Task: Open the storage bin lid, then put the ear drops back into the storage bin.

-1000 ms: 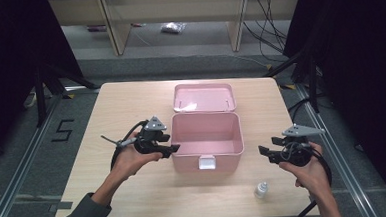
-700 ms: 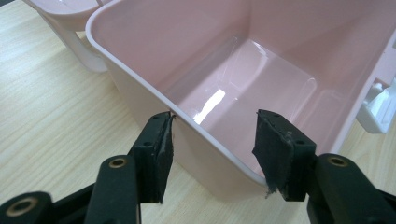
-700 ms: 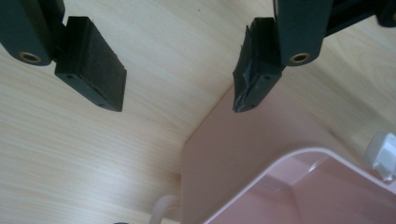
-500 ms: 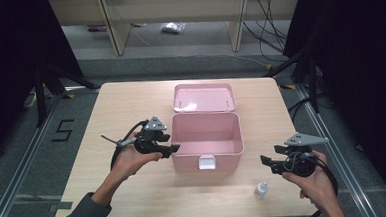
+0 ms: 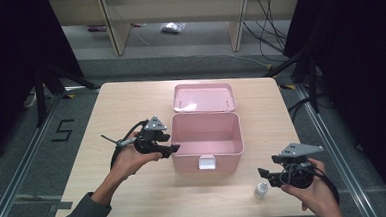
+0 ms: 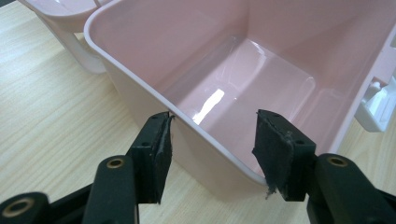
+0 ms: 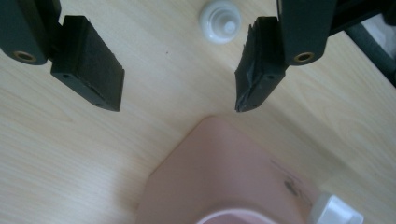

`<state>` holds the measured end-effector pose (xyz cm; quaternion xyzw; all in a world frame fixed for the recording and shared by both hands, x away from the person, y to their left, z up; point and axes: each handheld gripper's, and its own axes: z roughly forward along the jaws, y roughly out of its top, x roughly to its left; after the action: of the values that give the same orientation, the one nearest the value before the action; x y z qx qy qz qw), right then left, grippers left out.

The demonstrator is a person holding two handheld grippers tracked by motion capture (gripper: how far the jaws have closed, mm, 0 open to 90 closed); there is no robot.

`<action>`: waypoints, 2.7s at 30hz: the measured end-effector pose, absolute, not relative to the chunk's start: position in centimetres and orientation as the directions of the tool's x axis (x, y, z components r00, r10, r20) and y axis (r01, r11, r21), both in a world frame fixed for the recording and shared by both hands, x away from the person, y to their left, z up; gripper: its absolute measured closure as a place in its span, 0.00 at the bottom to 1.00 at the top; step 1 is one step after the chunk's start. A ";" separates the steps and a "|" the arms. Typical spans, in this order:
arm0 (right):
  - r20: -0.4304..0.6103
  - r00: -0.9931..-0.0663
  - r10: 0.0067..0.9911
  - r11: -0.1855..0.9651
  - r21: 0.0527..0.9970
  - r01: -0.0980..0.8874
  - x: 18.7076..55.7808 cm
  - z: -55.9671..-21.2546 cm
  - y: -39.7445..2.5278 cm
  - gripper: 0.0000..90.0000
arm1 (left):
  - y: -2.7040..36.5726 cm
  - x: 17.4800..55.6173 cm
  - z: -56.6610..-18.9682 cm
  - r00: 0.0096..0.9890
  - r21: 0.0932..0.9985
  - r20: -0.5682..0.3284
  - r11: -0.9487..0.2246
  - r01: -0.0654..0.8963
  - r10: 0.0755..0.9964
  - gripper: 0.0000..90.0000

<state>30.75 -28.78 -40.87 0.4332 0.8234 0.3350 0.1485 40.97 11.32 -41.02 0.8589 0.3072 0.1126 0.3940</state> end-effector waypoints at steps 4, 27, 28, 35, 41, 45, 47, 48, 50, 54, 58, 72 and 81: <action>0.013 -0.601 0.799 0.444 0.661 0.605 30.4 -41.1 -28.5 0.38 | 11.3 41.0 -41.0 0.786 0.746 -0.046 -0.502 0.438 0.616 0.51; -0.006 -0.643 0.766 0.534 0.563 0.631 29.4 -43.1 -26.9 0.37 | 11.4 41.0 -40.9 0.793 0.744 -0.041 -0.511 0.430 0.608 0.51; 0.000 -0.644 0.765 0.538 0.550 0.639 29.4 -43.0 -26.9 0.37 | 11.4 41.0 -40.9 0.793 0.744 -0.041 -0.511 0.430 0.608 0.51; -0.029 -0.663 0.748 0.572 0.536 0.621 29.4 -43.5 -26.9 0.37 | 11.4 41.0 -40.8 0.793 0.743 -0.039 -0.513 0.430 0.608 0.51; -0.034 -0.666 0.745 0.582 0.521 0.624 29.3 -44.1 -26.7 0.37 | 11.4 41.0 -40.8 0.793 0.743 -0.039 -0.512 0.430 0.608 0.51; -0.051 -0.672 0.739 0.605 0.489 0.628 29.3 -44.3 -26.5 0.37 | 11.4 41.0 -40.8 0.793 0.743 -0.038 -0.513 0.430 0.608 0.51; -0.053 -0.669 0.741 0.607 0.479 0.634 29.3 -44.4 -26.4 0.37 | 11.4 41.0 -40.8 0.793 0.743 -0.038 -0.513 0.429 0.608 0.51; -0.057 -0.670 0.740 0.611 0.474 0.634 29.4 -44.4 -26.4 0.38 | 11.4 41.0 -40.8 0.793 0.743 -0.038 -0.513 0.430 0.608 0.51; -0.051 -0.657 0.753 0.599 0.466 0.651 29.3 -44.6 -26.3 0.38 | 11.4 41.0 -40.9 0.793 0.743 -0.039 -0.512 0.430 0.608 0.51; -0.065 -0.671 0.739 0.620 0.457 0.638 29.5 -44.9 -26.4 0.38 | 11.4 41.0 -40.9 0.793 0.743 -0.040 -0.512 0.431 0.608 0.51; -0.061 -0.669 0.741 0.621 0.443 0.647 29.6 -45.1 -26.2 0.39 | 11.4 41.0 -40.9 0.793 0.743 -0.040 -0.513 0.431 0.609 0.51; -0.052 -0.667 0.743 0.623 0.414 0.663 29.8 -45.5 -25.9 0.41 | 11.4 41.0 -40.9 0.794 0.744 -0.040 -0.512 0.428 0.606 0.51; -0.057 -0.679 0.732 0.642 0.391 0.659 30.0 -45.6 -25.7 0.45 | 11.4 41.0 -40.8 0.794 0.743 -0.036 -0.515 0.428 0.607 0.51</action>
<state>30.03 -25.66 -45.56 0.3864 0.9000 0.1718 0.1053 40.95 11.39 -40.84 0.8628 0.2999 0.1148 0.3906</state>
